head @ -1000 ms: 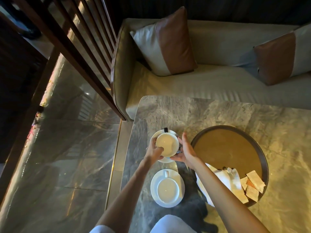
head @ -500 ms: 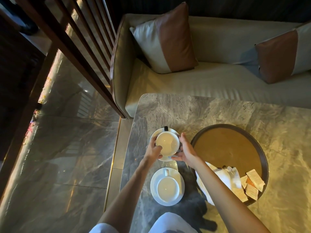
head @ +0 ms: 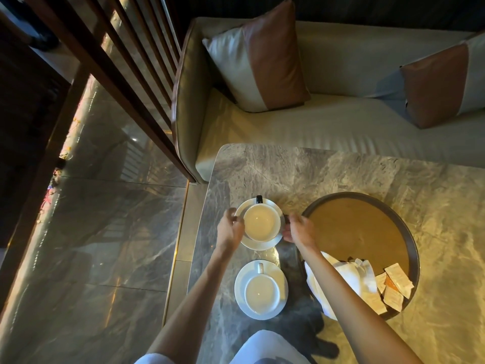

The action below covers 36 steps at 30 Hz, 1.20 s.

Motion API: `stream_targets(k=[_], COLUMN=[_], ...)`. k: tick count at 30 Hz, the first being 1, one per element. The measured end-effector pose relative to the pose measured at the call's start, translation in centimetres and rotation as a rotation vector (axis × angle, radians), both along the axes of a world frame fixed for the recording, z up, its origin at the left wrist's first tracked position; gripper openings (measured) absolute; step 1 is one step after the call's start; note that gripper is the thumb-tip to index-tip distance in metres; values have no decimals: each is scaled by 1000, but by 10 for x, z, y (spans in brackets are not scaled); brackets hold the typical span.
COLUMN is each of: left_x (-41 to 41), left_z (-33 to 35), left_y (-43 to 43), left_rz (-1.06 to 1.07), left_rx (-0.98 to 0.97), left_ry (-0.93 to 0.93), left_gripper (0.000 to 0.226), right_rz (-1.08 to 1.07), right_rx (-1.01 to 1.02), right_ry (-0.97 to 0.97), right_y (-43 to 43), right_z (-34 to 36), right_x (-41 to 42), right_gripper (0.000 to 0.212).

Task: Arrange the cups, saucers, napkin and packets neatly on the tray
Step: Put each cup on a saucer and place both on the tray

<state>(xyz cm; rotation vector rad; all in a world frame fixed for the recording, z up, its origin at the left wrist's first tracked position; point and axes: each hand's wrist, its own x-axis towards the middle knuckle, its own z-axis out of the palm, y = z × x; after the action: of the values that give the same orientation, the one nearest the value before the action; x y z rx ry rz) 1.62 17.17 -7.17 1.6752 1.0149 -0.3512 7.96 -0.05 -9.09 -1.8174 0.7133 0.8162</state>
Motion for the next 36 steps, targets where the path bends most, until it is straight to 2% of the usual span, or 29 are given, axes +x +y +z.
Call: stream_targets(k=[2,3,7,10,15,19,26,32,36], left_x=[-1,-1,-2,-5,-10,-12,-12,-4,7], left_z=[-5,-7,-19,-29,-37,-41,-34,-22,-7], left_y=[10,15,22,19,7,6,3,-10,-29], left_rz=[39,31,-116,-116,50,205,199,179,120], left_rx=[147,190,247,161,-10,-76,-17,7,14], left_ry=[-8,6,122,186,168,141,122,79,28], left_gripper=[23,18,20,20,30,22,22,33,29], right_rz=[107,164,342,293,214,183,146,86,74], right_rx=[-144,-182,-280,-199,-119,-104,-44,-7,23], right_ry=[-155,-187,-185,-127,-82,-58,2,-30,-66], right_y=[-9,-11,-11,-8,-3,-4,-10,-25,-48], right_z=[-5,-7,-14,-21,-29,-30,-27,-17,-5], right_x=[0,0,2,1,-2,0,3,6,17], right_gripper=[29,27,26,26,22,24,27,26,26])
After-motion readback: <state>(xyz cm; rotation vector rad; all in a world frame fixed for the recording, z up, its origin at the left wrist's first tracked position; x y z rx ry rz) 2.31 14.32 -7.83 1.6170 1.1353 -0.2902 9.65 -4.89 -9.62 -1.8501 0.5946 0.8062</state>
